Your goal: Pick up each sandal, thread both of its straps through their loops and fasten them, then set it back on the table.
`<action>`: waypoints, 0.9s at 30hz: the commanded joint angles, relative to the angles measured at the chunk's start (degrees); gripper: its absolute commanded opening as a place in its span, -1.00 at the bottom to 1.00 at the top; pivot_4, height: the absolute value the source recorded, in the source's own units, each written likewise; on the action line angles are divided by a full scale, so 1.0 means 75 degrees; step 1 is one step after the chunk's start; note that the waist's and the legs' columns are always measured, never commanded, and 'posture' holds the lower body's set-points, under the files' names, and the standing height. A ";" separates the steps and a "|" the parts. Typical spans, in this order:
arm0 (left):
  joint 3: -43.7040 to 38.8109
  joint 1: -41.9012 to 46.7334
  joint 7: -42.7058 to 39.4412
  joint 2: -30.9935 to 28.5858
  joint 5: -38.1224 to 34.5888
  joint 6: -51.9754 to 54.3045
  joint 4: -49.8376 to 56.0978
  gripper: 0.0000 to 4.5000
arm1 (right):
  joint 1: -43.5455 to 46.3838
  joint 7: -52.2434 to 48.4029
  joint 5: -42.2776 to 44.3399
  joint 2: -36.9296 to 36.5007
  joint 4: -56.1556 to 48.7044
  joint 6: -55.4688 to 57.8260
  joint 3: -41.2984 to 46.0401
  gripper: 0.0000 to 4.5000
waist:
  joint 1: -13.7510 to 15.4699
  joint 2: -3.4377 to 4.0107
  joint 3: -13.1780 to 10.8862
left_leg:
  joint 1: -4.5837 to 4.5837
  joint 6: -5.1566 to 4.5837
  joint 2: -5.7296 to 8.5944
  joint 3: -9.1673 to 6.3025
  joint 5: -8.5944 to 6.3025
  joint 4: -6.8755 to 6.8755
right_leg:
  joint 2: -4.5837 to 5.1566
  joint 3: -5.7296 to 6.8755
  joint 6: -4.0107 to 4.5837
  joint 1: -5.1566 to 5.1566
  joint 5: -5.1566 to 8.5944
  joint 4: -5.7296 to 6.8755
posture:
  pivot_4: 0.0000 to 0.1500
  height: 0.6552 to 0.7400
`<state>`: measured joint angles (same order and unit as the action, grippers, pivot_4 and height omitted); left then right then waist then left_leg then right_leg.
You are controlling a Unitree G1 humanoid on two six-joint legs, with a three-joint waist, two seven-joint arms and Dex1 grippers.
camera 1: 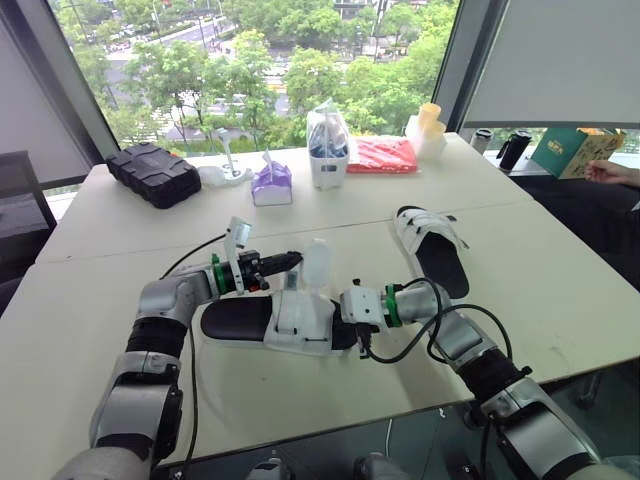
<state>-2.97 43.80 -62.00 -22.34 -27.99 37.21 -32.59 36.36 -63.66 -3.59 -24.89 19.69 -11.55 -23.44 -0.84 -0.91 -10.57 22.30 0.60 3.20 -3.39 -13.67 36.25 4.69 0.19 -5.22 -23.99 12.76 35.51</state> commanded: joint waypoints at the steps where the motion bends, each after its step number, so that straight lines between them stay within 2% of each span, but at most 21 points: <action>1: 0.0220 -0.0152 -0.0097 -0.0116 0.0306 -0.0197 0.0083 -0.98 | -0.0162 -0.0005 -0.0292 -0.0124 0.0170 0.0221 -0.0129 -1.00 | -0.0001 0.0000 0.0000 | 0.0000 0.0000 0.0000 0.0000 0.0000 -0.0001 | 0.0000 0.0000 0.0000 0.0000 0.0000 0.0000 | 1.00 1.00; 11: 0.0920 -0.0295 0.0066 -0.0279 0.1481 -0.1159 -0.0294 -0.98 | -0.0153 0.0007 -0.0299 -0.0117 0.0174 0.0233 -0.0142 -1.00 | 0.0004 -0.0001 0.0004 | 0.0000 0.0000 0.0000 0.0000 0.0000 0.0000 | 0.0000 0.0000 0.0000 0.0001 0.0000 0.0000 | 1.00 1.00; 15: 0.1395 -0.0437 -0.0116 -0.0434 0.2007 -0.1742 -0.0304 -0.41 | -0.0143 0.0020 -0.0297 -0.0120 0.0178 0.0236 -0.0146 -1.00 | 0.0003 0.0000 0.0009 | -0.0005 0.0000 0.0000 0.0000 0.0000 -0.0001 | 0.0000 0.0000 0.0000 0.0005 0.0000 0.0000 | 1.00 1.00; 17: 0.1627 -0.0455 -0.0246 -0.0565 0.2320 -0.2215 -0.0369 0.10 | -0.0142 0.0026 -0.0291 -0.0124 0.0176 0.0243 -0.0152 -1.00 | 0.0002 -0.0003 0.0014 | -0.0005 -0.0001 0.0000 0.0000 0.0000 -0.0002 | 0.0001 0.0000 0.0000 0.0005 0.0000 0.0000 | 1.00 1.00; 21: 0.1921 -0.0363 -0.0393 -0.0750 0.2832 -0.2956 -0.0551 0.98 | -0.0144 0.0035 -0.0292 -0.0123 0.0190 0.0238 -0.0160 -1.00 | 0.0006 -0.0004 0.0046 | -0.0006 -0.0001 0.0000 0.0001 -0.0001 -0.0006 | 0.0002 0.0000 0.0000 0.0005 0.0000 -0.0001 | 1.00 1.00; 27: 0.2124 -0.0123 -0.0141 -0.0788 0.3419 -0.3557 -0.1056 0.98 | -0.0122 0.0055 -0.0302 -0.0096 0.0236 0.0212 -0.0168 -1.00 | 0.0015 -0.0006 0.0109 | -0.0029 -0.0005 0.0000 0.0001 -0.0003 -0.0006 | 0.0002 0.0002 -0.0001 0.0037 0.0001 -0.0011 | 1.00 1.00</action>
<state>9.37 44.64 -63.67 -28.35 -6.88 10.66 -37.42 36.25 -63.22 -4.14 -25.09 20.13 -10.88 -24.03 -0.72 -0.96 -9.75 21.93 0.55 3.20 -3.39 -13.71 36.20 4.71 0.22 -5.24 -23.55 12.78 35.40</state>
